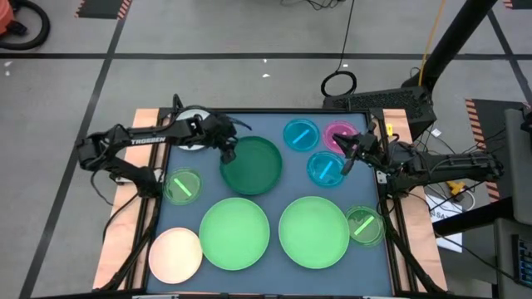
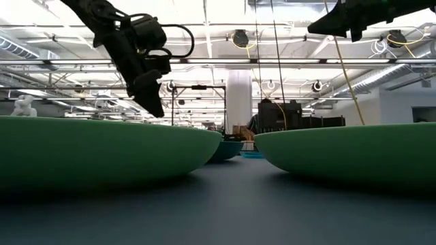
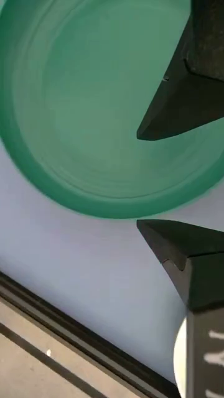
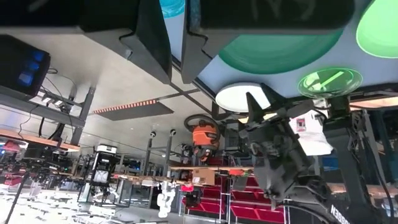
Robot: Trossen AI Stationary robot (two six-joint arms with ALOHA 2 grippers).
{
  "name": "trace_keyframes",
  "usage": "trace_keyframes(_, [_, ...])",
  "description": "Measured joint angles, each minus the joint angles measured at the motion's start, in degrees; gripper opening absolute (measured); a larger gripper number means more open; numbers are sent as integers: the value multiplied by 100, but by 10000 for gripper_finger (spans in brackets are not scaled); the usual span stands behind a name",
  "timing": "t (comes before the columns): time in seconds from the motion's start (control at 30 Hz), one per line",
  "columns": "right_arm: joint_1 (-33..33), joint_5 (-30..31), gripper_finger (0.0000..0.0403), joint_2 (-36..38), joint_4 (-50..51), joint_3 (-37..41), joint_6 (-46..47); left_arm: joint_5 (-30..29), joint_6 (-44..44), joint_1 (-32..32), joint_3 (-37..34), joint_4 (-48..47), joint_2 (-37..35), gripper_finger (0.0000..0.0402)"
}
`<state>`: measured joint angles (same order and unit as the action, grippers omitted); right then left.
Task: Stack plastic plates
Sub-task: Stack the left green plate on top of the dark green plate
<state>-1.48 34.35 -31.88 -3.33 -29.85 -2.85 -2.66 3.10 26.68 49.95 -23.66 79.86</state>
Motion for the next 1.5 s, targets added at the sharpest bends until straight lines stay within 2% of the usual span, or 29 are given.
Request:
trace_keyframes(0.1, [-2,2,32,0,99,0,0,359,-71,7,0,-8,3,225])
trace_keyframes(0.23, [-2,4,32,0,230,0,9,1073,-354,-298,0,-98,-70,225])
trace_keyframes(0.43, [0,4,32,0,311,0,20,1315,-1035,-1113,0,-942,-79,225])
trace_keyframes(0.57, [-1,4,32,0,339,0,22,1325,-1454,-1814,0,-1547,-79,225])
trace_keyframes(0.83, [-1,7,32,0,342,0,24,1330,-2285,-3092,0,-2032,-79,225])
trace_keyframes(0.93, [-2,7,32,0,342,0,55,1118,-2672,-3379,0,-2040,-79,225])
trace_keyframes(1.23, [-1,7,32,-2,358,2,92,715,-3220,-3517,0,-2085,144,225])
trace_keyframes(1.5, [-2,-1,32,0,370,2,94,708,-3275,-3519,0,-2056,596,225])
